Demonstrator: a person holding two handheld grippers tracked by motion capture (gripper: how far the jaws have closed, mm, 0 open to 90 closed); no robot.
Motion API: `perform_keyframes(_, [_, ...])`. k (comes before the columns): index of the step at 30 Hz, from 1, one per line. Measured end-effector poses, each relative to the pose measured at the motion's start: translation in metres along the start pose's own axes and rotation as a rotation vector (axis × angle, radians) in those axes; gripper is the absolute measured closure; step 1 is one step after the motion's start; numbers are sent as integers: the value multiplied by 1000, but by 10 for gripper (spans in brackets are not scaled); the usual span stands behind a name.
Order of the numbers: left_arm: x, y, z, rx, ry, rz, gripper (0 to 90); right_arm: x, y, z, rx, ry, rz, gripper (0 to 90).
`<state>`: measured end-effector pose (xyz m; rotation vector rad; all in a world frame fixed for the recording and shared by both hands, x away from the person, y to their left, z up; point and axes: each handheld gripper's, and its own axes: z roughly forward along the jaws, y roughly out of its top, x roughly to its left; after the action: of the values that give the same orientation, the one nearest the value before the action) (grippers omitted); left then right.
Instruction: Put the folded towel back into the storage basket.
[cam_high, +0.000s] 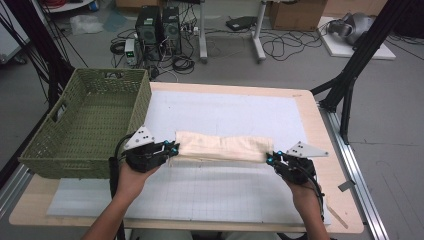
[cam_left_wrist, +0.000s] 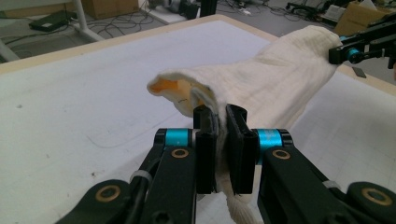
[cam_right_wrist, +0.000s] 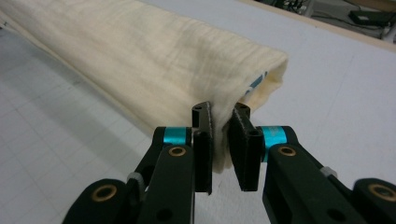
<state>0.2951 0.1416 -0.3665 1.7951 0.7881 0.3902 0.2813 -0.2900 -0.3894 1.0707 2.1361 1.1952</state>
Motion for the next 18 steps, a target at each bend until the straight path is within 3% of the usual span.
perform_keyframes(9, [14,17,-26,-27,57,-2,825,2,35,15,-54,27,-26,803])
perform_keyframes(18, [26,15,-52,-56,103,-20,826,13,68,37,-74,54,-73,807])
